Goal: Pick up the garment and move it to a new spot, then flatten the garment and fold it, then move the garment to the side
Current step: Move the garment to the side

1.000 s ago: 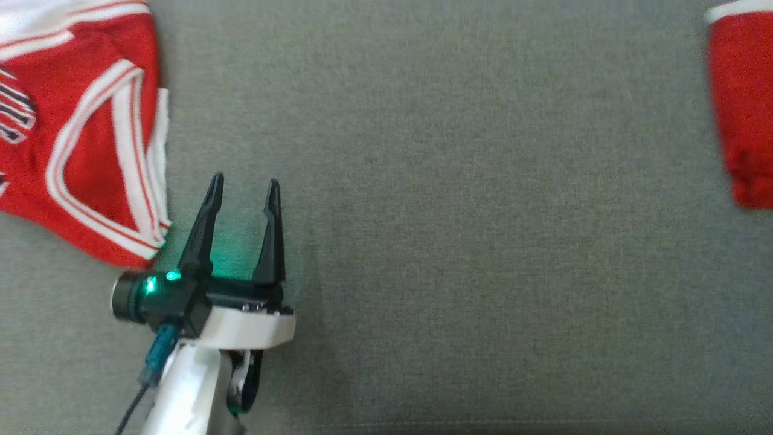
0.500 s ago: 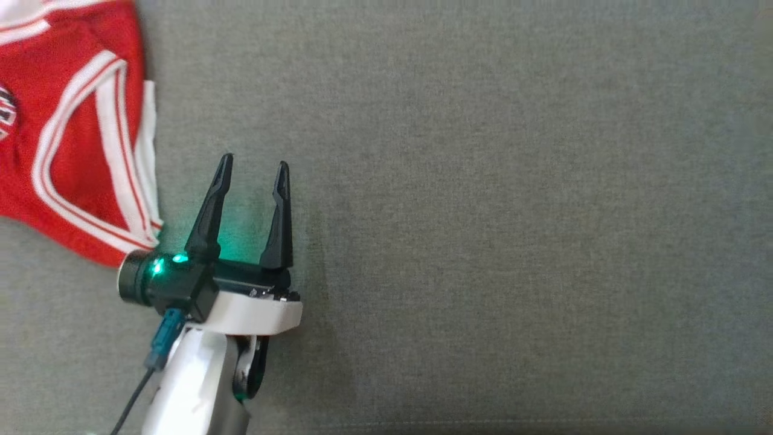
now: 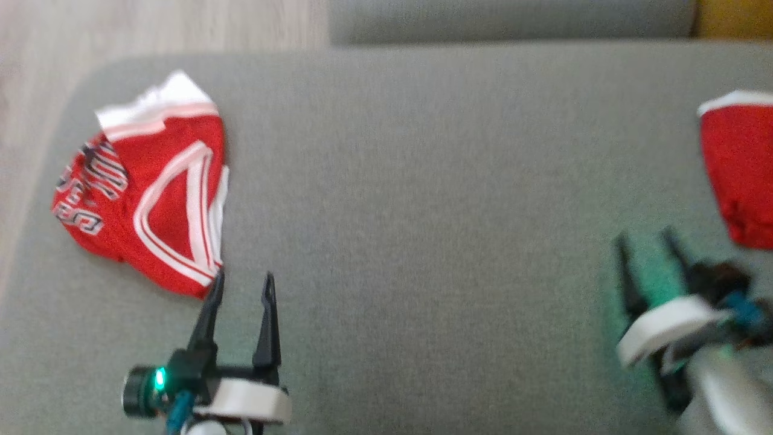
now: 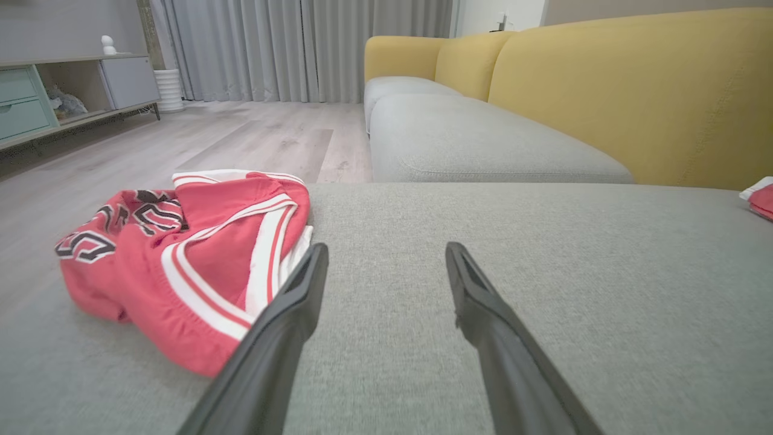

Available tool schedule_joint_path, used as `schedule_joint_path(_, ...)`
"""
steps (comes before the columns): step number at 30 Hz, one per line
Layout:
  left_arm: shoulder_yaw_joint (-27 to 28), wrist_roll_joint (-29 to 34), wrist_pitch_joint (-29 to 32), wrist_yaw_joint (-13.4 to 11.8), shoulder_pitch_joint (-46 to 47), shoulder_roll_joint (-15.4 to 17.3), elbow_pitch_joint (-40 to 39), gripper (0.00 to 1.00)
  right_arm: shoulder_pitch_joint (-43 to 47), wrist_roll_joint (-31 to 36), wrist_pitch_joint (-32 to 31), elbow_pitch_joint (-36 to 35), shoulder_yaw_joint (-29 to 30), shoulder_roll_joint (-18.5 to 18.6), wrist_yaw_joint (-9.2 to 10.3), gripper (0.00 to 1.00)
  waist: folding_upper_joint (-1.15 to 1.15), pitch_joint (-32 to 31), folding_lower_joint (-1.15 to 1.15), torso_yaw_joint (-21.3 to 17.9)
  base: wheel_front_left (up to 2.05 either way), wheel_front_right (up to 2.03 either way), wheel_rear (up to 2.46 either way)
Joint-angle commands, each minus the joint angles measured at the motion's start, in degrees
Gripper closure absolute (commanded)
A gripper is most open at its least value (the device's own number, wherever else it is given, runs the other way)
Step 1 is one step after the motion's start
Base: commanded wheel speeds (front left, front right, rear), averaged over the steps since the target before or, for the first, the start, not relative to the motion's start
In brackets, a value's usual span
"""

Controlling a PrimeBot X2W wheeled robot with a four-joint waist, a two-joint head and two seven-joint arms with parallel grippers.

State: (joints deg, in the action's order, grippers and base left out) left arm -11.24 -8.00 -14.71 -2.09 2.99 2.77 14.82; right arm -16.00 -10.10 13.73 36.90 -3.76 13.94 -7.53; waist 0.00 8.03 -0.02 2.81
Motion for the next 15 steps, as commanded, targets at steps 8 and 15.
schedule_joint_path(8, 2.4, 0.4, -0.3, -1.0, -1.3, 0.1, -0.1, 0.0, 10.5, 0.1, 1.2, -13.6, -2.4, -7.9, 0.04, 0.0, 0.0, -11.8, 0.02, 1.2, 0.0, 0.0, 0.0)
schedule_joint_path(15, 3.3, 1.9, -0.3, -0.8, -3.0, 0.1, 0.1, 0.0, 16.6, 3.1, 1.3, -18.8, -0.9, -10.1, 0.04, 0.0, 0.0, -13.4, 0.02, 0.7, 0.0, 0.0, 0.0)
